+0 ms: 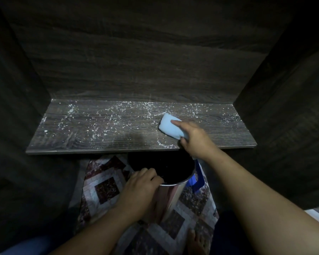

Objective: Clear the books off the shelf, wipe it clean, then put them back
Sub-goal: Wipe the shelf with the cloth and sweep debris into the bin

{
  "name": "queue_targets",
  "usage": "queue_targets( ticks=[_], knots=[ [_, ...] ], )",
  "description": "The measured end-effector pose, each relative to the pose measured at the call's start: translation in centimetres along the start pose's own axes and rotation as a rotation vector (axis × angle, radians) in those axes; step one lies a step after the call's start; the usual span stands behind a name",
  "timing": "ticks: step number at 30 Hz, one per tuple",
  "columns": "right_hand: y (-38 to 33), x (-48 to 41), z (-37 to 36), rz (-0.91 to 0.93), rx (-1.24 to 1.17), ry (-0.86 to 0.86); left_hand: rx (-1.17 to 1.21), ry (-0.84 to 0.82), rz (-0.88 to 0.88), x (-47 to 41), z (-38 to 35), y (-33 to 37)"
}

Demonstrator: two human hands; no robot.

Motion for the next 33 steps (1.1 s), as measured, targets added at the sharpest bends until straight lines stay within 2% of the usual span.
queue_targets(
  ticks=[13,19,21,26,28,31,33],
  knots=[
    [-1.4,1.1,0.8,0.109,-0.017,-0.193,0.001,0.023,-0.043,-0.2,0.2,0.6],
    [-1.4,1.4,1.8,0.061,-0.165,-0.249,0.034,-0.001,-0.026,-0.2,0.0,0.5],
    [-1.5,1.5,2.1,0.038,-0.226,-0.196,0.034,-0.003,-0.022,-0.3,0.0,0.6],
    [-1.9,1.9,2.5,0.124,-0.213,0.091,0.017,-0.007,-0.021,-0.3,0.1,0.7],
    [-2.0,2.0,2.3,0.165,-0.109,0.066,0.007,0.01,-0.027,-0.3,0.2,0.7],
    [-1.7,2.1,1.5,0.168,0.024,-0.078,0.003,0.031,-0.038,-0.2,0.5,0.9],
    [-1.7,2.1,1.6,0.148,-0.025,-0.014,-0.001,0.038,-0.036,-0.3,0.5,1.0]
  ],
)
Point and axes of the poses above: each hand's wrist, its own x-axis away from the middle knuckle, its own z-axis out of the back of the hand, y = z × x, the point moved 1 cm from there along -x, towards the middle knuckle, and after that the axes turned 12 degrees about y, right-handed, at the moved point
